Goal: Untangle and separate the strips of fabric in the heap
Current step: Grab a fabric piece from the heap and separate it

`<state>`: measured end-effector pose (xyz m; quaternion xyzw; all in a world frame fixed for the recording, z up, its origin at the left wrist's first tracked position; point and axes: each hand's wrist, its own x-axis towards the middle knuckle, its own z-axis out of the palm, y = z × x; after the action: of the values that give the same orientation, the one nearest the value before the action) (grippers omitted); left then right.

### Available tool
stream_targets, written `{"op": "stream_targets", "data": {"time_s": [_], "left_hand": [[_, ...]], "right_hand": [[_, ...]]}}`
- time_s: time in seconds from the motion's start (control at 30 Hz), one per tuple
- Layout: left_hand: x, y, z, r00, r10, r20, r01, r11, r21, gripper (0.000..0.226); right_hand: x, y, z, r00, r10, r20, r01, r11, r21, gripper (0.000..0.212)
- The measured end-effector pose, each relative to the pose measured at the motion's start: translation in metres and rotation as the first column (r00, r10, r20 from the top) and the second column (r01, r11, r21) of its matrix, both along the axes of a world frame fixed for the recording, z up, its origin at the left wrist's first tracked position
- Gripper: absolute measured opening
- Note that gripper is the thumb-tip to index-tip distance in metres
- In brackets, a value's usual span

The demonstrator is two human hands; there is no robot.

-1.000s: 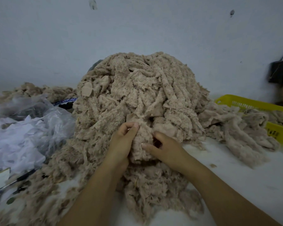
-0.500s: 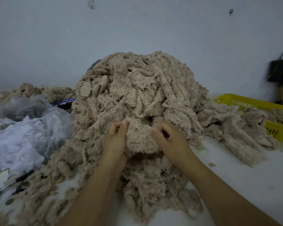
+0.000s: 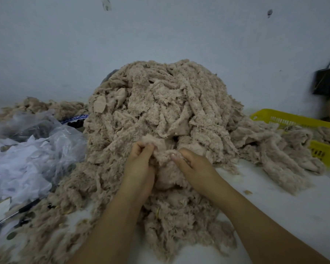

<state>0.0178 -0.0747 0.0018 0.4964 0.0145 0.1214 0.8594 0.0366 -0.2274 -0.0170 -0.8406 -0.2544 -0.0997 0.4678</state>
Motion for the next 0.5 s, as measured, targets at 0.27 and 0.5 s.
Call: {"op": "stream_targets", "data": {"time_s": [0.27,0.5], "left_hand": [[0.009,0.027,0.001,0.992,0.123,-0.025,-0.125,0.95,-0.288,0.027],[-0.008,0.005,-0.003,0.981,0.176,0.085,-0.18,0.643,0.745,0.036]], "right_hand": [[0.007,-0.023,0.011,0.945,-0.27,-0.184,0.313,0.911,0.268,0.045],[0.003,-0.017,0.008,0.969,-0.218,-0.112,0.242,0.923,0.299,0.018]]}}
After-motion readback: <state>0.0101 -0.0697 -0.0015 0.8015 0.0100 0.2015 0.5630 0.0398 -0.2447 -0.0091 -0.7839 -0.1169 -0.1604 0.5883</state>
